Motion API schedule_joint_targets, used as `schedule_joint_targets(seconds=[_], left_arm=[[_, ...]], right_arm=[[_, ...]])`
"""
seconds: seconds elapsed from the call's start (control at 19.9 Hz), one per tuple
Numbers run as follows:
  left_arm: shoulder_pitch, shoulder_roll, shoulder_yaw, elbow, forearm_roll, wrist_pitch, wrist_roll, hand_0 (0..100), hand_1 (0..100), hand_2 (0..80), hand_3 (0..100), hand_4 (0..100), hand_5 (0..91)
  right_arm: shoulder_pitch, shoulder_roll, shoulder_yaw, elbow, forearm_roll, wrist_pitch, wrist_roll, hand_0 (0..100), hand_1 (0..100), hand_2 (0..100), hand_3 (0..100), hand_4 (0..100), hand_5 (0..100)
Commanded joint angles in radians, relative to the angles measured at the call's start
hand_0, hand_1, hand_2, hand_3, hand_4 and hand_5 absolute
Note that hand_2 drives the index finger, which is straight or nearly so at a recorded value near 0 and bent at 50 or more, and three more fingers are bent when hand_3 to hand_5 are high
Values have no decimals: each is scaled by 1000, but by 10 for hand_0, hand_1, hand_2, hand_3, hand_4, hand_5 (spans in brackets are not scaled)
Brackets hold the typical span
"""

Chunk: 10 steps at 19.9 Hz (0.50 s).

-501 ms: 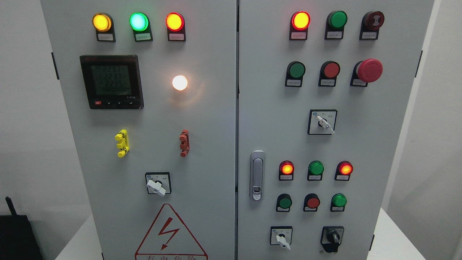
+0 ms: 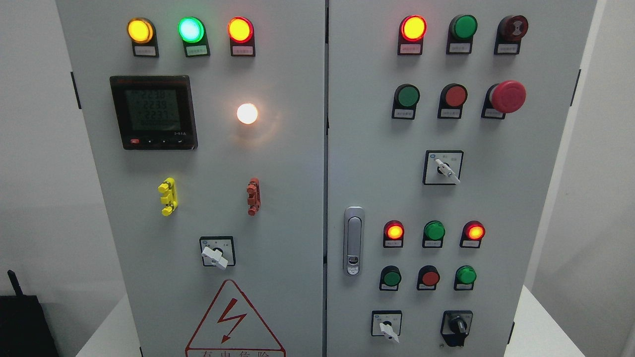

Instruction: Trip black knob to open circuit

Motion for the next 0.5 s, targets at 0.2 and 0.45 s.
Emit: schedule_joint_targets(seconds=[0.2,0.45], left_arm=[[0,0,0,0,-23,0,1,120,389,0,0,0,0],[0,0,0,0,-23,0,1,120,389,0,0,0,0]], right_arm=[[-9,0,-8,-15,-14,-14,8,0,122,0,0,0,0],[8,0,-17,-107,-14,-39,15,0,116,0,0,0,0]])
